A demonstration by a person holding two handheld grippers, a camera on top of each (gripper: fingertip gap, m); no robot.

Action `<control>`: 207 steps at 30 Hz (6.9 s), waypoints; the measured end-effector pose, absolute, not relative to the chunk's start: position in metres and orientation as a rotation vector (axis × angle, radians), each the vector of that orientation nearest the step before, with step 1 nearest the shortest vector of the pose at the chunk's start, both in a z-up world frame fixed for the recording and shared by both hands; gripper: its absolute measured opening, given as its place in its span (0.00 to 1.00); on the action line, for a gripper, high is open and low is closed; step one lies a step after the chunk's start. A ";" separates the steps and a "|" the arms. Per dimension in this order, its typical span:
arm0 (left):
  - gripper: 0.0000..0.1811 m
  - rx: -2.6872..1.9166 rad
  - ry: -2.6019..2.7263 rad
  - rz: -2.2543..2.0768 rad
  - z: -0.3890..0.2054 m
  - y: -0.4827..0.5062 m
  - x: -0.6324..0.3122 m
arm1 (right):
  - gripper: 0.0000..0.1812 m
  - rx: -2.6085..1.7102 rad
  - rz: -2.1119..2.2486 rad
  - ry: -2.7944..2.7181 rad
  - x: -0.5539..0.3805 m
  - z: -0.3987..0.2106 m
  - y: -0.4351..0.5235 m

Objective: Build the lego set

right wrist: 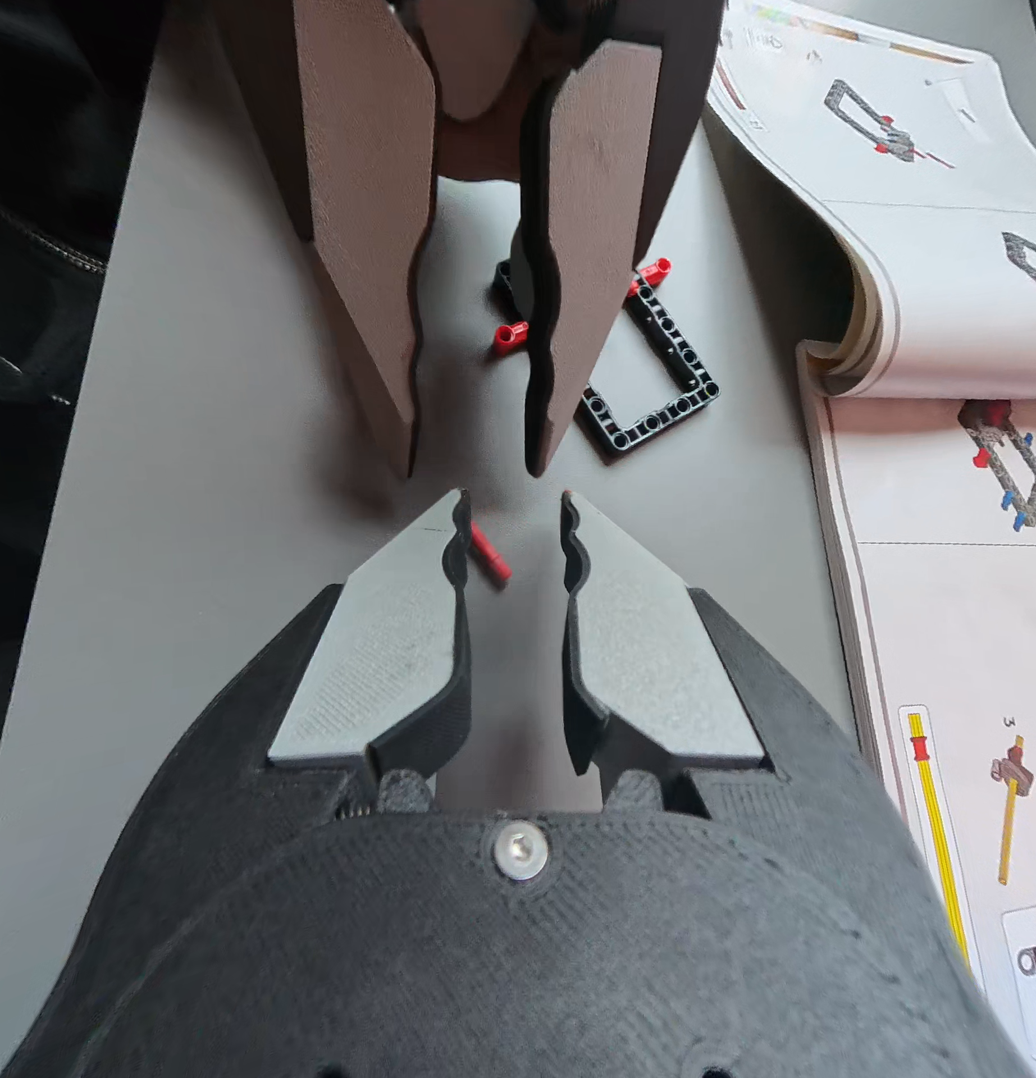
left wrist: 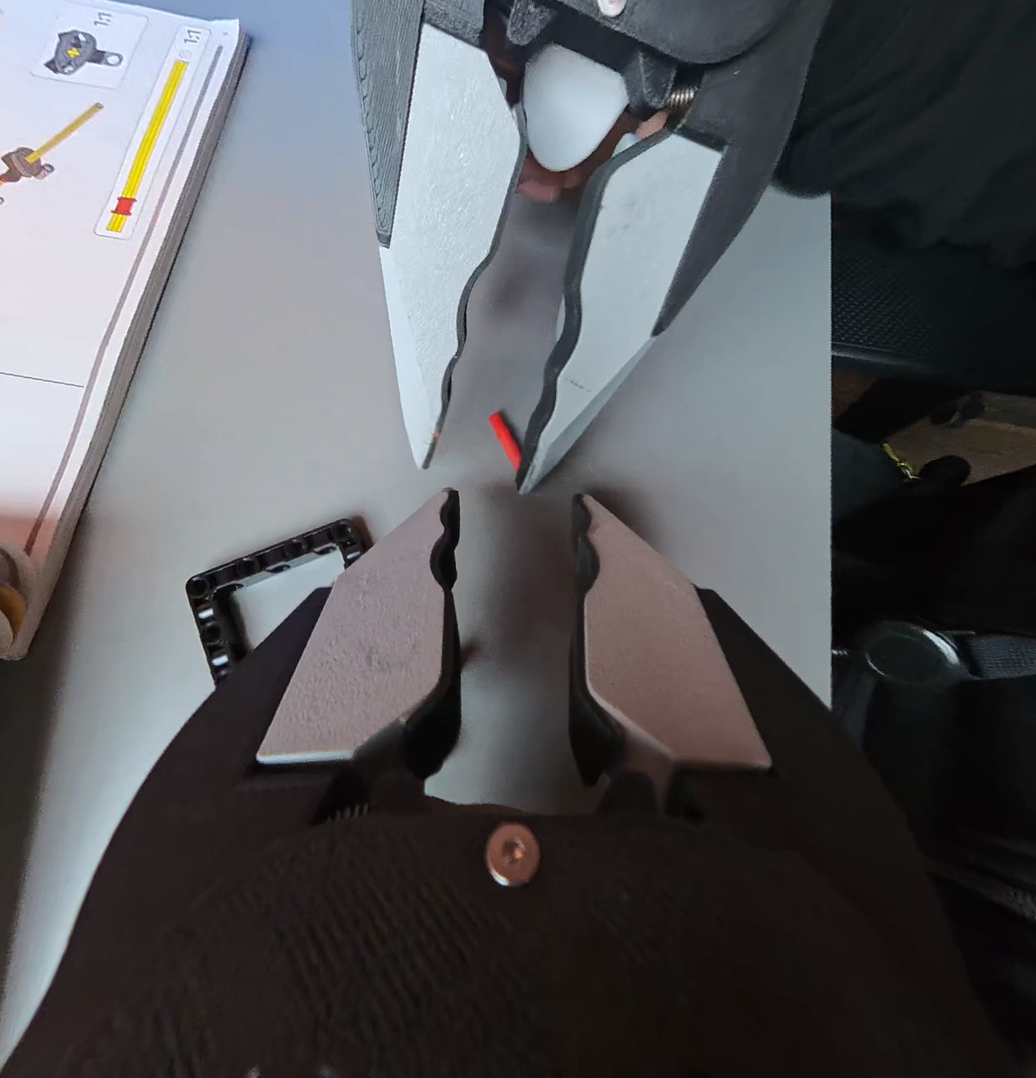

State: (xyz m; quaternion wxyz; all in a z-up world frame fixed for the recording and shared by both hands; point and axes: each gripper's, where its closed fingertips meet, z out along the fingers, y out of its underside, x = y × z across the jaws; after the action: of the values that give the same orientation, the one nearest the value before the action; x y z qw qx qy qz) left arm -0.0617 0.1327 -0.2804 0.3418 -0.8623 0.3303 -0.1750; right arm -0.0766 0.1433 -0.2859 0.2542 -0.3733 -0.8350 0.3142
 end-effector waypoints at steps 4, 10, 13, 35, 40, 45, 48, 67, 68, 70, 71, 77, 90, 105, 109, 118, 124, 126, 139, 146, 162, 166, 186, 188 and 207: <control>0.23 -2.270 0.781 -0.355 -0.272 0.123 -0.086 | 0.15 -1.039 0.940 -2.251 -0.076 -0.284 0.145; 0.23 -2.239 0.609 -0.325 -0.254 0.098 -0.120 | 0.13 -1.044 1.019 -2.178 -0.064 -0.265 0.161; 0.23 -2.242 0.572 -0.314 -0.258 0.088 -0.129 | 0.17 -1.007 1.139 -2.271 -0.024 -0.248 0.139; 0.31 -2.255 0.403 -0.312 -0.268 0.090 -0.162 | 0.01 -1.224 0.627 -2.272 -0.027 -0.295 0.202; 0.38 -2.253 0.437 -0.291 -0.273 0.104 -0.156 | 0.09 -1.183 0.629 -2.292 -0.033 -0.289 0.198; 0.37 -2.266 0.460 -0.251 -0.279 0.114 -0.152 | 0.09 -1.098 0.720 -2.238 -0.057 -0.268 0.192; 0.36 -2.271 0.460 -0.251 -0.284 0.116 -0.148 | 0.04 -0.939 0.854 -2.184 -0.103 -0.243 0.163; 0.29 -2.254 0.451 -0.219 -0.285 0.129 -0.152 | 0.02 -0.442 0.610 -2.362 -0.169 -0.277 0.121; 0.29 -2.254 0.451 -0.218 -0.285 0.128 -0.152 | 0.02 -0.433 0.603 -2.358 -0.169 -0.277 0.121; 0.29 -2.254 0.450 -0.220 -0.285 0.128 -0.152 | 0.01 -0.417 0.580 -2.342 -0.169 -0.276 0.121; 0.29 -2.253 0.455 -0.219 -0.285 0.128 -0.152 | 0.01 -0.398 0.561 -2.331 -0.170 -0.277 0.121; 0.23 -2.252 0.453 -0.257 -0.285 0.127 -0.152 | 0.01 -0.275 0.365 -2.242 -0.171 -0.277 0.118; 0.23 -2.243 0.471 -0.216 -0.285 0.127 -0.151 | 0.01 -0.167 0.210 -2.180 -0.169 -0.276 0.121; 0.23 -2.240 0.463 -0.192 -0.286 0.128 -0.152 | 0.01 -0.137 0.158 -2.156 -0.170 -0.277 0.124; 0.23 -2.240 0.462 -0.191 -0.286 0.128 -0.152 | 0.01 -0.136 0.156 -2.155 -0.170 -0.277 0.125; 0.23 -2.241 0.461 -0.187 -0.286 0.128 -0.153 | 0.01 -0.127 0.148 -2.152 -0.170 -0.276 0.126; 0.23 -2.244 0.451 -0.190 -0.285 0.126 -0.154 | 0.01 -0.206 -0.017 -2.176 -0.170 -0.284 0.155; 0.23 -2.246 0.442 -0.195 -0.285 0.125 -0.155 | 0.00 -0.234 0.065 -2.163 -0.167 -0.281 0.158; 0.36 -2.211 0.389 -0.238 -0.259 0.115 -0.160 | 0.00 -0.759 0.605 -1.952 -0.141 -0.229 0.178; 0.36 -2.396 0.517 -0.288 -0.289 0.096 -0.171 | 0.00 -1.164 0.991 -1.832 -0.116 -0.234 0.184; 0.45 -2.296 0.801 -0.330 -0.249 0.094 -0.113 | 0.00 -1.323 1.153 -1.784 -0.067 -0.233 0.181; 0.61 -2.272 0.963 -0.318 -0.271 0.127 -0.113 | 0.00 -1.496 1.218 -1.898 -0.043 -0.253 0.155; 0.50 -2.071 0.940 -0.566 -0.254 0.062 -0.100 | 0.00 -1.695 0.928 -2.063 -0.050 -0.293 0.126; 0.55 -2.137 0.881 -0.468 -0.260 0.088 -0.127 | 0.00 -1.709 0.907 -2.026 -0.052 -0.293 0.130; 0.36 -2.270 0.662 -0.340 -0.269 0.055 -0.156 | 0.00 -1.490 0.879 -2.074 -0.097 -0.277 0.157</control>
State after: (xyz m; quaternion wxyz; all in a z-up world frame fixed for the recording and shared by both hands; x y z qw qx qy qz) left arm -0.1560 0.0550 -0.2691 0.3675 -0.8837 0.2579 -0.1325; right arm -0.0969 0.1574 -0.2774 0.2188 -0.5384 -0.7493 0.3175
